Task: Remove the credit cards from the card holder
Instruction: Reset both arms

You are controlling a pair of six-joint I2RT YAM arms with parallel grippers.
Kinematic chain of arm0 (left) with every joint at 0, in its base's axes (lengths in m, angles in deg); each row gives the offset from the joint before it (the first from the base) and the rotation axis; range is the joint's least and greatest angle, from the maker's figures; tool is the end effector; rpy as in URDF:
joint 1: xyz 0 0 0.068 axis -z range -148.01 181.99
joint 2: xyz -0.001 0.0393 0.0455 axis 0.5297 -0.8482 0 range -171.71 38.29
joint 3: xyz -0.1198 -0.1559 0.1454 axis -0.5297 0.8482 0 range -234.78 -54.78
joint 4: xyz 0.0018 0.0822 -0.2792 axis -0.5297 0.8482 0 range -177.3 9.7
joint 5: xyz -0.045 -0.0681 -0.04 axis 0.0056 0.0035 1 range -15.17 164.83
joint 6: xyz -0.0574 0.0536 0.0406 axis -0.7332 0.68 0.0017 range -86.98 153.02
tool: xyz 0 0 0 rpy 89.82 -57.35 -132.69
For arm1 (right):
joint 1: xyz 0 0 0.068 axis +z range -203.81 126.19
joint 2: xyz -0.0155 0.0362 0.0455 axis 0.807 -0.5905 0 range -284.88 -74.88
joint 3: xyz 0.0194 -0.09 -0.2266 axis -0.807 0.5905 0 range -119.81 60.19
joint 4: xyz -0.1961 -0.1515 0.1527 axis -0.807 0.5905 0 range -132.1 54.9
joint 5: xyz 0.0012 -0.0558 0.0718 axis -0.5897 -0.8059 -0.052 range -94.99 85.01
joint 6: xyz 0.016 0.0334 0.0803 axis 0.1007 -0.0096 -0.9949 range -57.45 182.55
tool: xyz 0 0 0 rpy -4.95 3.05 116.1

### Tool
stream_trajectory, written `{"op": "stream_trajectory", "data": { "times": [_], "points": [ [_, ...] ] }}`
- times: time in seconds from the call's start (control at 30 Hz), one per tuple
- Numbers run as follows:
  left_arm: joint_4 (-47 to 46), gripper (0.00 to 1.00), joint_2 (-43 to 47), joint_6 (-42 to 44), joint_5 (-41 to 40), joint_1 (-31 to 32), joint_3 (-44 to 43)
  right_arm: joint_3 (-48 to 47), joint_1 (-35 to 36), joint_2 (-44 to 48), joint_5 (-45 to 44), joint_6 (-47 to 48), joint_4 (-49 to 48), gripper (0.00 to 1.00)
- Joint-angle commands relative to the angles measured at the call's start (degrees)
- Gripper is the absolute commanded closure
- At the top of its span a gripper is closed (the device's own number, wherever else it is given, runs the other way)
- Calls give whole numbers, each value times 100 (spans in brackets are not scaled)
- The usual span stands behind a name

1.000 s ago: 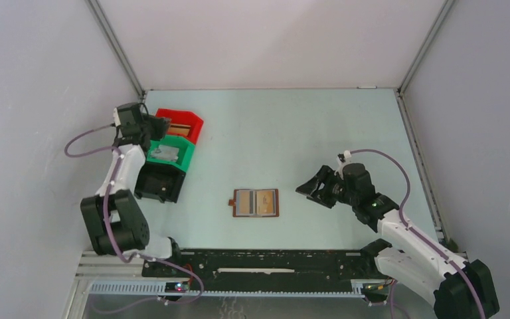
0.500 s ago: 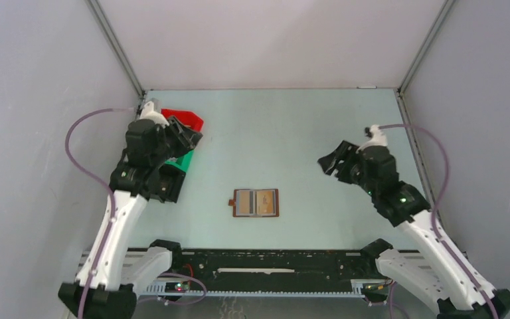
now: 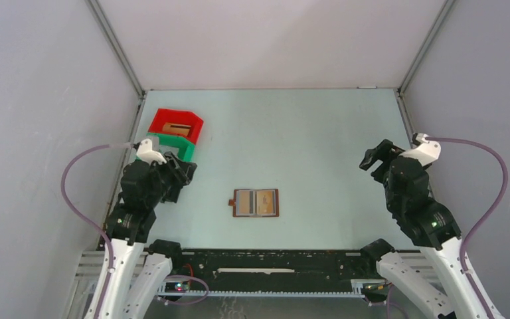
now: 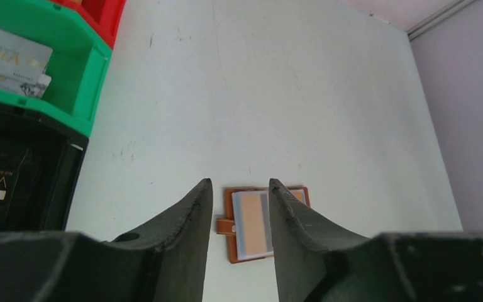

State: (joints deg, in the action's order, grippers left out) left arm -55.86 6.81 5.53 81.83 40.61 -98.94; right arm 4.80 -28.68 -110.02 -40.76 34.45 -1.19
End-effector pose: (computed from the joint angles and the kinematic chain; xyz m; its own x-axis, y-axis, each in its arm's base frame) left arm 0.2163 -0.0426 0.3063 -0.4036 -0.4021 -0.8219 0.0865 0.8775 -0.4718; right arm 0.1966 0.0414 0.3520 -0.2108 0.3234 -0.9225 0.2833 0.9234 0.2590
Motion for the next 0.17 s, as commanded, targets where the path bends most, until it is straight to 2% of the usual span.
{"op": "stream_trajectory", "data": {
  "times": [0.0, 0.13],
  "points": [
    [-295, 59, 138, 46, -64, 25, 219, 114, -45, 66, -461, 9, 177, 13],
    [-237, 59, 121, 11, -370, 25, 84, 145, -59, 99, -445, -168, 318, 13]
  ]
}}
